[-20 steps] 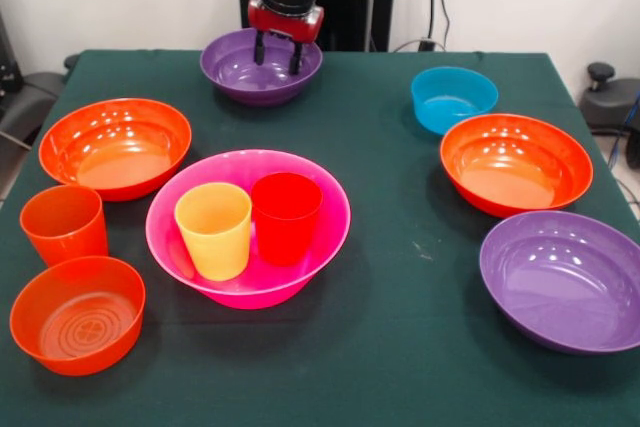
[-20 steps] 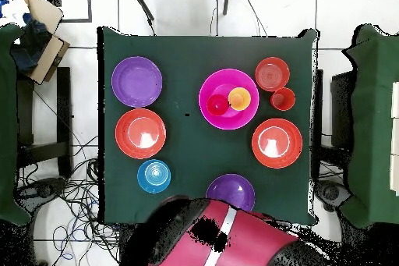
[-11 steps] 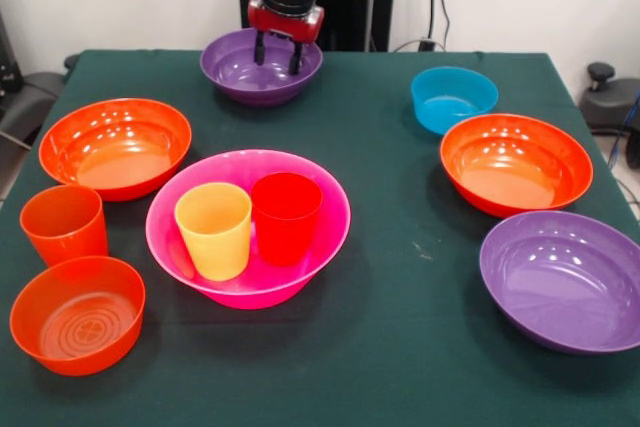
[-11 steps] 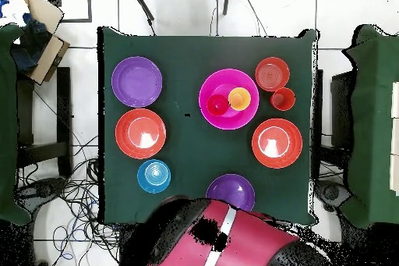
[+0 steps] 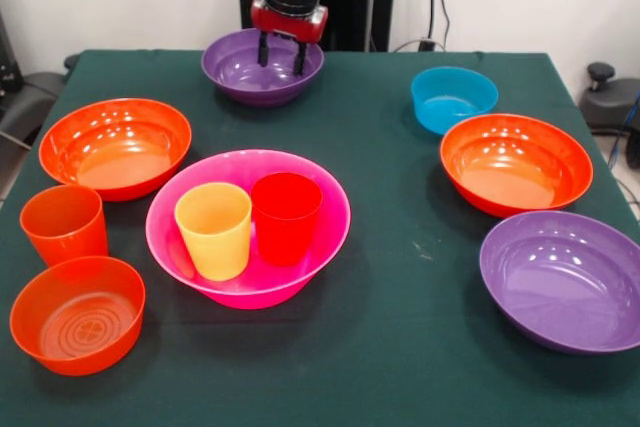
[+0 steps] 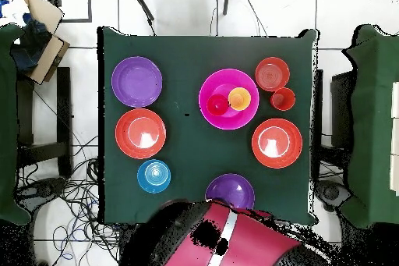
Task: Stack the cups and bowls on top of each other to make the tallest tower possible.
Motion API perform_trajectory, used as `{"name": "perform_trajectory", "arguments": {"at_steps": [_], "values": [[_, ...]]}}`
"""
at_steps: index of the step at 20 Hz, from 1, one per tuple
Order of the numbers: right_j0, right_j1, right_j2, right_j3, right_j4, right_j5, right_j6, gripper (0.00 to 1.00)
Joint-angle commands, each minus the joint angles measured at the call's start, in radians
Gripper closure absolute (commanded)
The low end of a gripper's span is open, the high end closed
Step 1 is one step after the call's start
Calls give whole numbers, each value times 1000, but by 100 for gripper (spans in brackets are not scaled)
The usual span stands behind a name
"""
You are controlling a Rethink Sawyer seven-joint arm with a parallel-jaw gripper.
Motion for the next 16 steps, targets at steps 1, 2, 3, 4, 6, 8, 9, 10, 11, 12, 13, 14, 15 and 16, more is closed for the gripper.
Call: {"name": "perform_trajectory", "arguments": {"at_steps": [1, 2, 3, 4, 6, 8, 9, 10, 11, 12, 13, 14, 15, 16], "values": [[6, -79, 150, -69, -10, 188, 5, 0], [-2, -92, 157, -67, -13, 198, 2, 0], [-10, -104, 164, -64, -16, 208, -2, 0], [-20, -114, 170, -60, -22, 207, -3, 0], [-45, -134, 188, -51, -35, 213, -9, 0], [-71, -150, 208, -41, -43, 229, -17, 0], [-80, -159, 215, -37, -45, 240, -21, 0], [-87, -168, 221, -33, -45, 252, -22, 0], [-88, -180, 224, -31, -43, 265, -22, 0], [-90, -186, 227, -30, -42, 274, -21, 0], [-90, -193, 229, -29, -41, 281, -20, 0], [-93, -199, 235, -26, -39, 290, -20, 0], [-92, -201, 236, -26, -39, 293, -17, 0], [-93, -200, 242, -24, -37, 291, -11, 0]]}}
